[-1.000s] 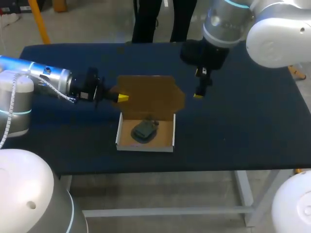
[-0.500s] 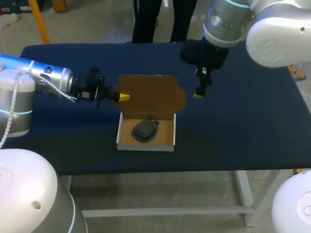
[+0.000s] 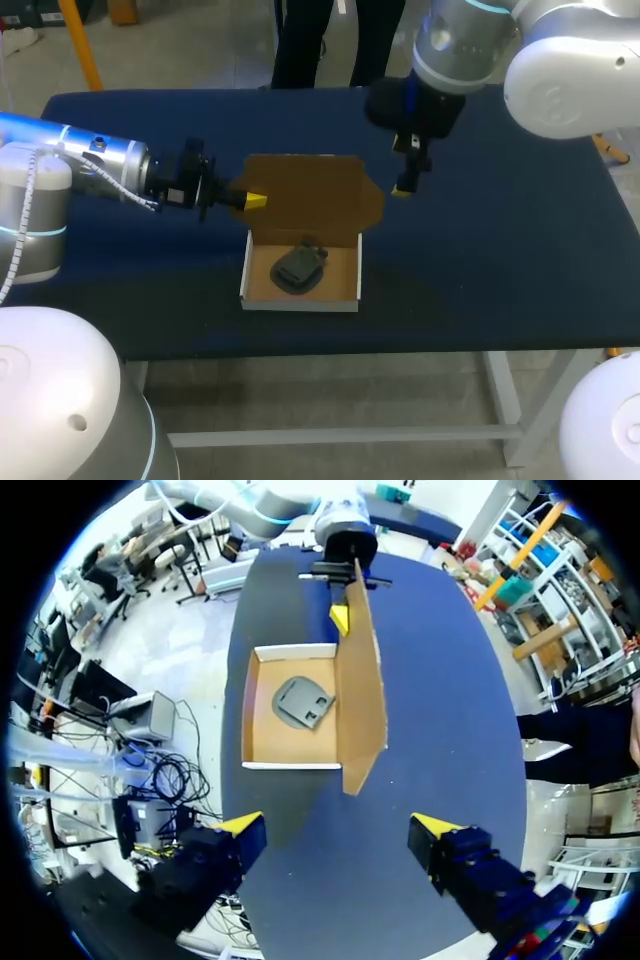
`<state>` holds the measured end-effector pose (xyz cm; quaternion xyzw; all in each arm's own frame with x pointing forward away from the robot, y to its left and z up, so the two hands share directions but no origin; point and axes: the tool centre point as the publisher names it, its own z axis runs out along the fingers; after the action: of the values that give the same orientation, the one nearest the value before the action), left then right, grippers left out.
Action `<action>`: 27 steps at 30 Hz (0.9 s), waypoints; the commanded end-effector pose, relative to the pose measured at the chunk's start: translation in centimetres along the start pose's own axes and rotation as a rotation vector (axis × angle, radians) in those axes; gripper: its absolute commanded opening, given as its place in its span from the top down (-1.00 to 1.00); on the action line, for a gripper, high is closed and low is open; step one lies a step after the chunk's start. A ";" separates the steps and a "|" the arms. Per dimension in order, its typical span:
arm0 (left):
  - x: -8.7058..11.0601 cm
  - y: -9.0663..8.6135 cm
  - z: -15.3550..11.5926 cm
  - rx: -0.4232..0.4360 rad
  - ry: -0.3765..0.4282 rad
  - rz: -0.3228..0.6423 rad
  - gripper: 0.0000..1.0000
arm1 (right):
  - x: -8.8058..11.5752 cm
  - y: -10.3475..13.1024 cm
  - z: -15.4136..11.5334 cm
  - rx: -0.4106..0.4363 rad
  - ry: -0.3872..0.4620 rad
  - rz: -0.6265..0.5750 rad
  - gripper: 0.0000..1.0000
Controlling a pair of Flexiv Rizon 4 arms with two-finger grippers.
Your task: Assemble the packaging by folding the flat box into shape, placing the metal phone stand inside, and closing the box properly
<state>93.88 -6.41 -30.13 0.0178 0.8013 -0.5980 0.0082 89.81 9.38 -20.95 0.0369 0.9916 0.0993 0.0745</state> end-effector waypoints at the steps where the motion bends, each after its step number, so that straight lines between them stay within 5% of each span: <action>1: 0.2 0.0 0.0 0.001 -0.001 0.011 1.00 | -0.4 0.5 -0.1 0.010 0.007 -0.005 -1.00; 14: 1.5 0.0 0.1 -0.029 -0.183 0.079 1.00 | -0.5 0.7 -0.2 0.015 0.007 -0.016 -1.00; 27: 2.0 0.3 0.4 -0.024 -0.183 0.147 1.00 | -0.6 0.9 -0.2 0.010 0.010 -0.027 -1.00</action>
<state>91.98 -6.60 -30.52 0.0216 0.8022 -0.5838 0.1232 90.28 10.13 -20.76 0.0250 0.9924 0.0946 0.0750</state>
